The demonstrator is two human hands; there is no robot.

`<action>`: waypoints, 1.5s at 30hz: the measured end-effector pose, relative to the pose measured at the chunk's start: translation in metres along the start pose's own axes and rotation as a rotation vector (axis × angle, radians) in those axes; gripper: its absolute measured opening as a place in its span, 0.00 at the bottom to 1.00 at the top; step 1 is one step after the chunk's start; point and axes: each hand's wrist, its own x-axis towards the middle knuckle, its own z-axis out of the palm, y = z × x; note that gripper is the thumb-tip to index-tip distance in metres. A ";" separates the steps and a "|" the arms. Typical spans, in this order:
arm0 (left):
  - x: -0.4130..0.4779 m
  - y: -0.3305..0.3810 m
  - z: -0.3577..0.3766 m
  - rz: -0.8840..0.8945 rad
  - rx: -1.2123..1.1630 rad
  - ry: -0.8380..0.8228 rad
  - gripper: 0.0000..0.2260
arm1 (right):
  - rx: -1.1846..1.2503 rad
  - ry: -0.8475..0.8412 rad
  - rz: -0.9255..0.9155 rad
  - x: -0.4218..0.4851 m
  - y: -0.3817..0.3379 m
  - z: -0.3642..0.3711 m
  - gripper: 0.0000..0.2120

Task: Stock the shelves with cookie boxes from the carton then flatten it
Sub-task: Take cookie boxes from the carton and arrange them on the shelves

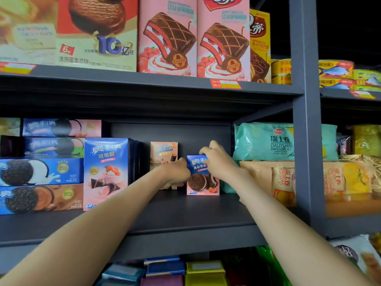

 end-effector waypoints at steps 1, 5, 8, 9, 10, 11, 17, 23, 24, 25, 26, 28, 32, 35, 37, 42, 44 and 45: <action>-0.001 0.001 0.001 0.001 0.000 0.004 0.13 | 0.010 0.000 0.005 -0.001 0.000 0.002 0.16; -0.008 0.005 0.001 -0.019 -0.031 0.022 0.11 | 0.028 0.026 0.008 -0.005 -0.002 0.001 0.19; -0.010 0.010 -0.002 -0.071 -0.150 0.059 0.02 | 0.028 0.114 0.013 -0.004 -0.003 -0.007 0.22; -0.014 0.013 -0.003 -0.081 -0.196 0.064 0.03 | 0.012 0.117 0.013 -0.005 -0.004 -0.008 0.22; -0.015 0.013 -0.003 -0.088 -0.223 0.073 0.04 | -0.015 0.105 0.017 -0.006 -0.005 -0.008 0.20; -0.017 0.012 -0.004 -0.089 -0.224 0.089 0.05 | -0.052 0.083 0.025 -0.007 -0.005 -0.007 0.19; -0.037 0.006 -0.009 -0.100 -0.226 0.110 0.08 | -0.250 0.040 -0.027 -0.015 -0.008 -0.001 0.21; -0.049 0.010 -0.012 -0.057 -0.179 0.086 0.02 | -0.184 0.003 -0.069 -0.013 -0.004 0.000 0.24; -0.051 0.011 -0.013 -0.047 -0.153 0.084 0.02 | -0.169 -0.002 -0.083 -0.013 -0.002 0.001 0.24; -0.052 0.013 -0.013 -0.034 -0.136 0.081 0.05 | -0.157 -0.006 -0.097 -0.012 0.001 0.001 0.24; -0.052 0.013 -0.012 -0.024 -0.124 0.078 0.08 | -0.145 -0.008 -0.112 -0.012 0.004 0.002 0.24; -0.053 0.012 -0.011 -0.020 -0.090 0.098 0.11 | -0.115 -0.011 -0.130 -0.011 0.010 0.004 0.25; -0.047 0.007 -0.007 -0.033 -0.070 0.131 0.12 | -0.077 -0.048 -0.149 -0.009 0.016 0.003 0.29; -0.040 0.002 -0.006 -0.065 -0.061 0.149 0.11 | -0.065 -0.067 -0.162 -0.007 0.017 0.003 0.31; -0.035 -0.001 -0.004 -0.092 -0.066 0.127 0.11 | -0.067 -0.072 -0.167 -0.006 0.017 0.005 0.31; -0.024 -0.002 0.005 -0.085 -0.049 0.050 0.12 | -0.064 -0.084 -0.159 0.003 0.016 0.011 0.31; -0.019 -0.002 0.009 -0.077 -0.009 0.027 0.15 | -0.077 -0.088 -0.160 0.005 0.015 0.014 0.30; -0.017 -0.002 0.010 -0.079 0.000 0.015 0.15 | -0.086 -0.088 -0.160 0.005 0.015 0.015 0.30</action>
